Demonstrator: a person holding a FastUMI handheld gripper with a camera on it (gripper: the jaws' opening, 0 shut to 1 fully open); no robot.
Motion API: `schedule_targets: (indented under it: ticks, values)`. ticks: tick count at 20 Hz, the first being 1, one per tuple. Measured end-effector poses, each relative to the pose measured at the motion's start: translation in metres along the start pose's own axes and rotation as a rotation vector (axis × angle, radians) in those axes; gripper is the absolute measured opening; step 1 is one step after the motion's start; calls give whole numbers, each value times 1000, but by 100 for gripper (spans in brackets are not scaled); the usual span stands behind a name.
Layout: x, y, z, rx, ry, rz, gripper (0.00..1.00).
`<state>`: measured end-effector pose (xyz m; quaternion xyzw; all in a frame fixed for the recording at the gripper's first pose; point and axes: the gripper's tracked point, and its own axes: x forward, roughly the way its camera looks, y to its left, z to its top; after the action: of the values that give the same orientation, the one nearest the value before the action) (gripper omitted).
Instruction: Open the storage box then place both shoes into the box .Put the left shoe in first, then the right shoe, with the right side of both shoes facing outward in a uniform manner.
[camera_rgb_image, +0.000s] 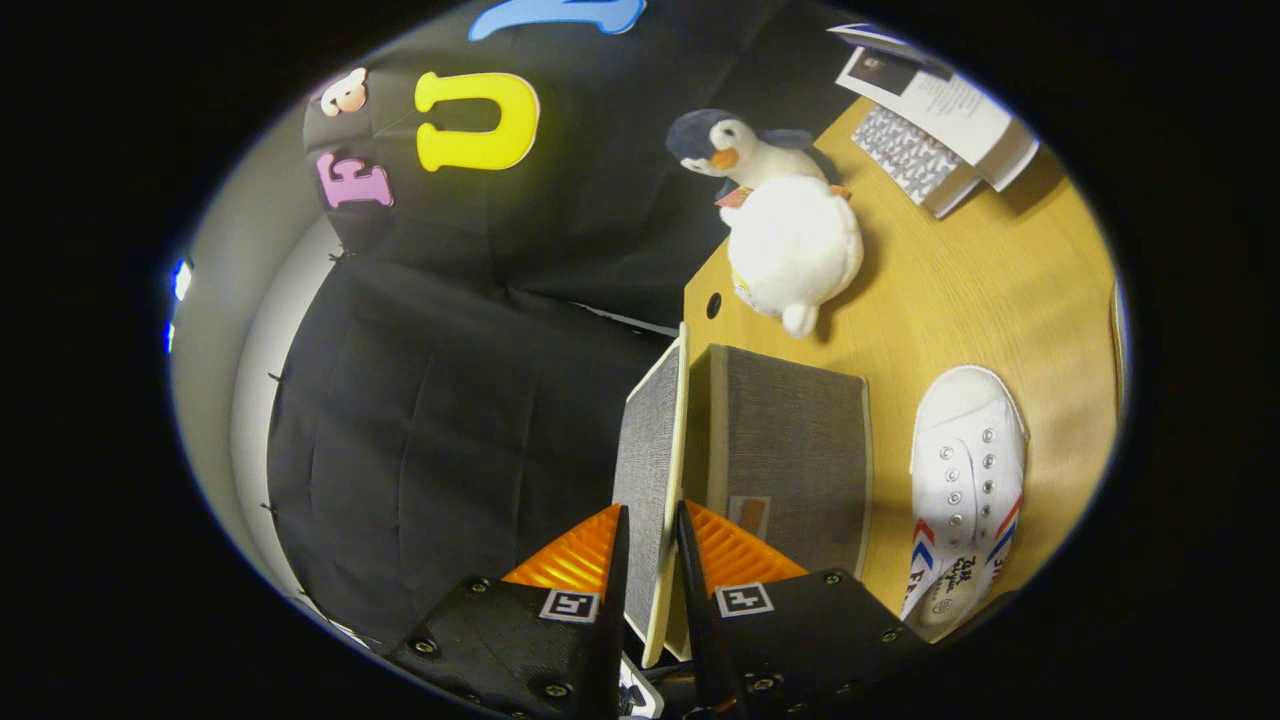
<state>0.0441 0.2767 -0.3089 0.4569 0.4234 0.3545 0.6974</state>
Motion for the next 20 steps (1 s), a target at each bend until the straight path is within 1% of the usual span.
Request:
schedule_targets:
  ticks: [5, 7, 10, 13, 16, 20]
  values:
    - [16, 45, -1, -47, 23, 53, 28]
    - [28, 69, 5, -58, 24, 88, 28]
    - [47, 102, 14, -120, 34, 126, 28]
    - [72, 142, 14, -134, 56, 172, 28]
    - [103, 168, 10, -181, 84, 184, 28]
    - [152, 192, -6, -182, 144, 192, 28]
